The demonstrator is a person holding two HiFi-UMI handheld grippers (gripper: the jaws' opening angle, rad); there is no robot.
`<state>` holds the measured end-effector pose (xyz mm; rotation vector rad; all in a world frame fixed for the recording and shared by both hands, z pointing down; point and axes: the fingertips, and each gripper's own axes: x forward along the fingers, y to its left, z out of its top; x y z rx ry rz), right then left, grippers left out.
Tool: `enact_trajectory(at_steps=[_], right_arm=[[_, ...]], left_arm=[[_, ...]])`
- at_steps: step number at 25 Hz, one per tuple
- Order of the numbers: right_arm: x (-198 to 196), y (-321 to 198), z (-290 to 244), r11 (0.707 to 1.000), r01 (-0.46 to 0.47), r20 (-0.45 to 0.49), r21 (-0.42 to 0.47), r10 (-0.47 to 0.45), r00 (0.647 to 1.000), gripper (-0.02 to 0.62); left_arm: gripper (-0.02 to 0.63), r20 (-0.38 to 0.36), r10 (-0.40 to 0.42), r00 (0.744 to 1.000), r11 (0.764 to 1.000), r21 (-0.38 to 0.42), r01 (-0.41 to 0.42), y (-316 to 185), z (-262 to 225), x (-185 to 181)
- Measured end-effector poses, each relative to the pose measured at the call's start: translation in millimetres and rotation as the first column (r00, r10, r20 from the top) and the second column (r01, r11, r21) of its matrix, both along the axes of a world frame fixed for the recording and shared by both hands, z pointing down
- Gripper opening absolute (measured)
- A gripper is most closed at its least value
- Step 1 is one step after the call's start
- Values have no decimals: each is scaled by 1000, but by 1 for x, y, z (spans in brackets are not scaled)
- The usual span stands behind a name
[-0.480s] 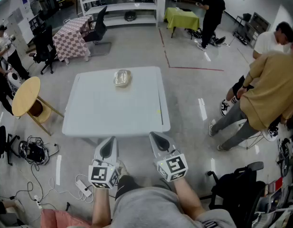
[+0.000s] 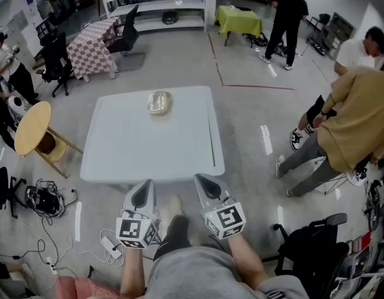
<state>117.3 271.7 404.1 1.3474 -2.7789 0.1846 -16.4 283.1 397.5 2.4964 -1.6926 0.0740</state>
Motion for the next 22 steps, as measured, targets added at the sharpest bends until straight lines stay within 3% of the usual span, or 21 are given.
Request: enact_trajectory(at_steps=[22], right_arm=[[-35, -196, 19, 997, -2, -30, -77, -1, 1000, 3]], left_arm=[[11, -7, -8, 1000, 997, -75, 8, -199, 19, -37]])
